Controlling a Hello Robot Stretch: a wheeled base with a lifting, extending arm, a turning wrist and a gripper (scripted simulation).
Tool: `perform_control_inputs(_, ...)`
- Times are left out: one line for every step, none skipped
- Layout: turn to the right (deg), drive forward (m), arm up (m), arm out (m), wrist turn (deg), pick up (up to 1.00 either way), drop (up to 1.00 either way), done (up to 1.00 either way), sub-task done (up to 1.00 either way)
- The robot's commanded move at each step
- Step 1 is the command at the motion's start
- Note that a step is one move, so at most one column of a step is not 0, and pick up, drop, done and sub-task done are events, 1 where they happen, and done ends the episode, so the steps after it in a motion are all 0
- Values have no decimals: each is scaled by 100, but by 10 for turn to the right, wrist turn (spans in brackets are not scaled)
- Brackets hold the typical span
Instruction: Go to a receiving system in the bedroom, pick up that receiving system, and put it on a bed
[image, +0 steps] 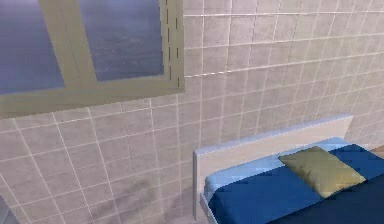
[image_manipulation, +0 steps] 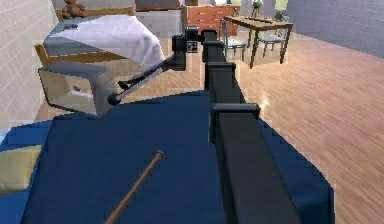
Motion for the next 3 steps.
perform_control_inputs(0, 0, -32, 0, 0, 0, 0, 0, 0)
perform_control_inputs(0, 0, -32, 0, 0, 0, 0, 0, 0)
perform_control_inputs(0, 0, 0, 0, 0, 0, 100, 0, 0)
